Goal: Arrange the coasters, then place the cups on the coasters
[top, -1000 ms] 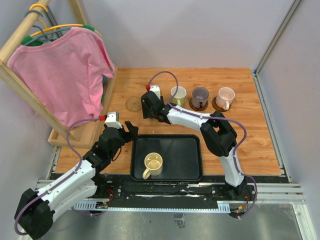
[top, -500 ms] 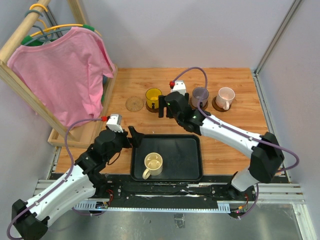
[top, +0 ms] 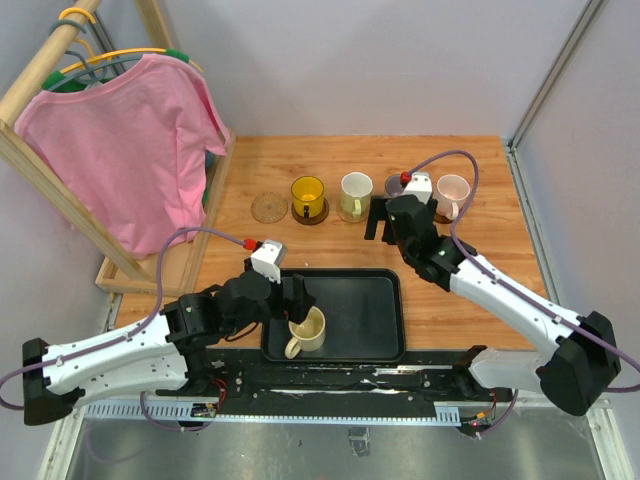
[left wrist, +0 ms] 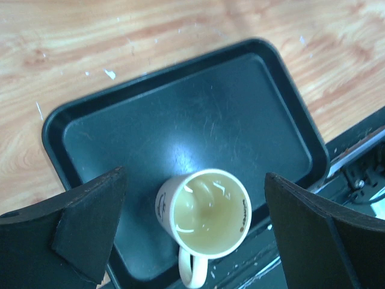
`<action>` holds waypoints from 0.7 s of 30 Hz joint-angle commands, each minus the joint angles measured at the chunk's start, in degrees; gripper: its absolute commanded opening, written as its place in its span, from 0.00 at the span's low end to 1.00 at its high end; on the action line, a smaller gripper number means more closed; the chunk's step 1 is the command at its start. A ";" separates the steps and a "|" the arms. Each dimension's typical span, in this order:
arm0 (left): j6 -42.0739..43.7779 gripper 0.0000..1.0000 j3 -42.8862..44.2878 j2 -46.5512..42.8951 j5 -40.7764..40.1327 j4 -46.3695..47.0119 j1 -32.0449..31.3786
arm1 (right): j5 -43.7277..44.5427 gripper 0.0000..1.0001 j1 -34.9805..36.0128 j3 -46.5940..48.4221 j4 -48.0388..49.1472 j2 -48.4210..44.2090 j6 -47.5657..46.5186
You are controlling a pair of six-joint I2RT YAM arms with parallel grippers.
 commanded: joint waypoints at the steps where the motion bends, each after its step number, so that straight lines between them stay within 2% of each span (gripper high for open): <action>1: -4.61 1.00 0.58 1.40 -3.92 -5.53 -2.90 | 2.65 0.99 -1.09 -2.84 -0.75 -4.72 -1.86; 9: -10.70 1.00 0.87 4.75 -4.41 -9.16 -9.51 | 7.38 0.98 -1.19 -9.43 -0.94 -17.16 -3.25; 14: -15.84 1.00 2.15 8.05 -7.49 -12.83 -15.13 | 9.88 0.96 -1.19 -13.42 -0.34 -25.69 -3.65; 21: -20.62 1.00 -0.11 8.75 -8.58 -13.08 -16.62 | 11.07 0.93 -1.19 -15.78 -0.66 -31.96 -3.78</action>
